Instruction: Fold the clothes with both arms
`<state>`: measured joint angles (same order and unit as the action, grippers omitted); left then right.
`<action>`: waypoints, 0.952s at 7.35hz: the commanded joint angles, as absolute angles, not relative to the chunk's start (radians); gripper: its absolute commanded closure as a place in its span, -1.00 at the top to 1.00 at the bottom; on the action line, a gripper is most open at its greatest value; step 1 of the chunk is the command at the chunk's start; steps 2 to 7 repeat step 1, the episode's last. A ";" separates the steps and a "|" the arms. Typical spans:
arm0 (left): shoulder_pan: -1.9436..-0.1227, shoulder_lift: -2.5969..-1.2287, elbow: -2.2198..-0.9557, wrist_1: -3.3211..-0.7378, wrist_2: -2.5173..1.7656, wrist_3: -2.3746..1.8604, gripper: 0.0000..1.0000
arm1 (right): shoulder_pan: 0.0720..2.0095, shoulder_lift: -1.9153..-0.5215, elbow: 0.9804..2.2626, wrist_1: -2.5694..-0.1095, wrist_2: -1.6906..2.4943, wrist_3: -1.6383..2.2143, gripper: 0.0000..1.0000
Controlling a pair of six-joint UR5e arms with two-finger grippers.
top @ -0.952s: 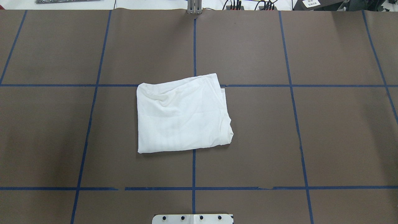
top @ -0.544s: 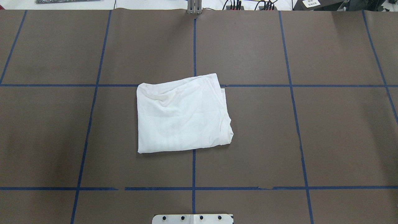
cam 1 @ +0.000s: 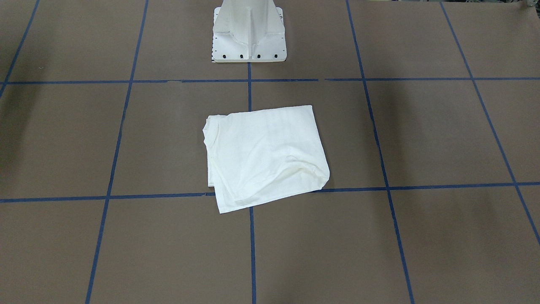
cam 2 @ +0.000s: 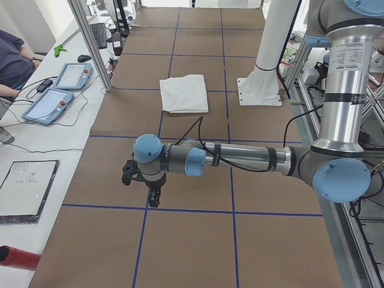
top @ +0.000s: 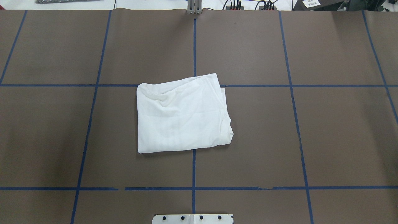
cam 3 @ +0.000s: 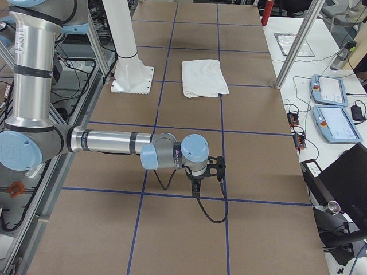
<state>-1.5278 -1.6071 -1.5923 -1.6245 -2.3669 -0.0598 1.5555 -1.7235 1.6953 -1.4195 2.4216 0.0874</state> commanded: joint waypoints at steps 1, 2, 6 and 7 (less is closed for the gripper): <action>-1.528 -1.608 -1.592 -1.624 -2.367 -0.060 1.00 | 1.555 -1.724 1.694 -1.420 2.427 0.087 1.00; -1.528 -1.608 -1.592 -1.624 -2.367 -0.060 1.00 | 1.555 -1.724 1.694 -1.420 2.427 0.087 1.00; -1.528 -1.608 -1.592 -1.624 -2.367 -0.060 1.00 | 1.555 -1.724 1.694 -1.420 2.427 0.087 1.00; -1.528 -1.608 -1.592 -1.624 -2.367 -0.060 1.00 | 1.555 -1.724 1.694 -1.420 2.427 0.087 1.00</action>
